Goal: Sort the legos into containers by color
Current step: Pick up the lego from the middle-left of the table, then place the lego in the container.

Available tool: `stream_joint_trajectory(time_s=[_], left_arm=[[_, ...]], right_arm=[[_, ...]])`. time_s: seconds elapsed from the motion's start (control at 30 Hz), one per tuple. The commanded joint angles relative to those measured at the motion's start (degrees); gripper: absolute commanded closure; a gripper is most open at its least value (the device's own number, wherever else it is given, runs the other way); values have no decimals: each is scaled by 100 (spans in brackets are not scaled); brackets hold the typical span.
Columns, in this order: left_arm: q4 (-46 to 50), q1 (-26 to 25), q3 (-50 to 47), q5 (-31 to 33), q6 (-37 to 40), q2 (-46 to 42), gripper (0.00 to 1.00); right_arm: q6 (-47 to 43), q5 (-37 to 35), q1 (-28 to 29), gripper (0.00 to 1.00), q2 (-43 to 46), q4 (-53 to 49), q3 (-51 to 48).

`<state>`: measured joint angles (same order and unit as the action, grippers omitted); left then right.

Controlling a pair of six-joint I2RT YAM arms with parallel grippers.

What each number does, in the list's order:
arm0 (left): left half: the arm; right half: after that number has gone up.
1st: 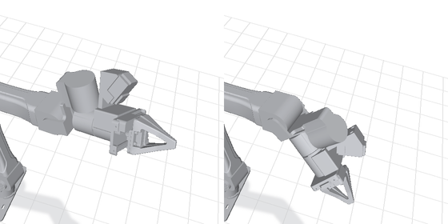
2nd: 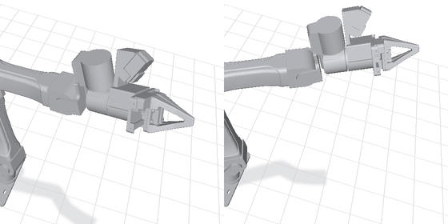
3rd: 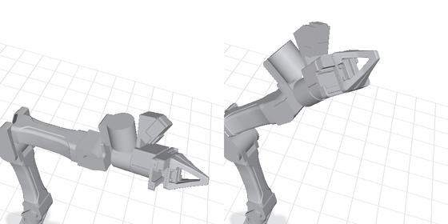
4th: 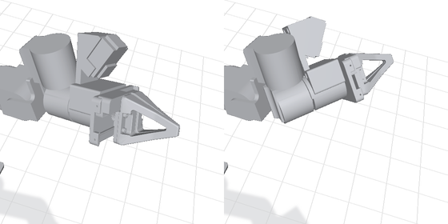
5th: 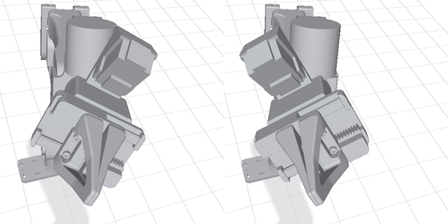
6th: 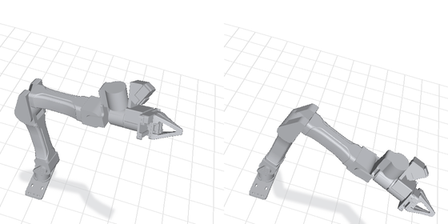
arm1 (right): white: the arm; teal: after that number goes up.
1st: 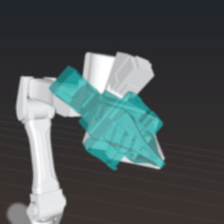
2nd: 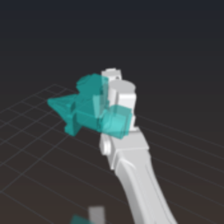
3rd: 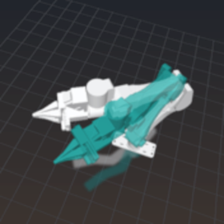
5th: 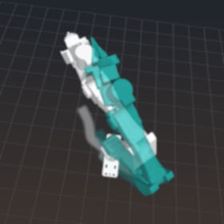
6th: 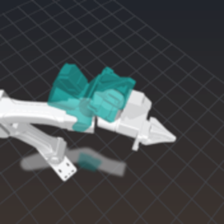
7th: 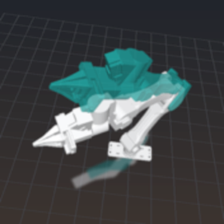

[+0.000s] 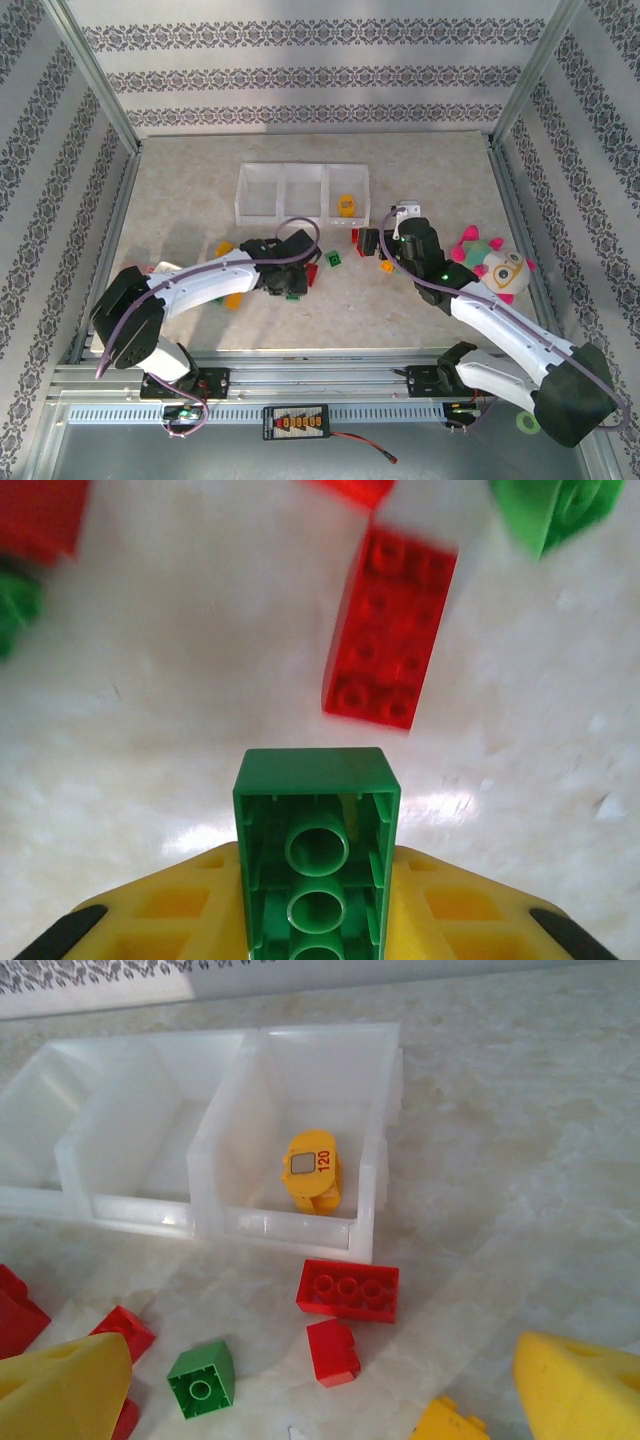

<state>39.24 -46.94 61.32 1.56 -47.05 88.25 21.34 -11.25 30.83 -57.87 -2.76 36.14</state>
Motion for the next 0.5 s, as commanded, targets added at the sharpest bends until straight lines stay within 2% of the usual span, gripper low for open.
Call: stream_joint_trajectory(time_s=[0.0,0.27,0.47], left_arm=[[213,466,536,201,507,1,68],[352,1410,2322,11,1298,1074,68],[690,1801,3891,-43,1676,2267,68]], right_arm=[[268,143,-85,2,138,-39,75],[527,315,-92,2,28,-167,414],[514,333,-155,2,-214,-215,610]])
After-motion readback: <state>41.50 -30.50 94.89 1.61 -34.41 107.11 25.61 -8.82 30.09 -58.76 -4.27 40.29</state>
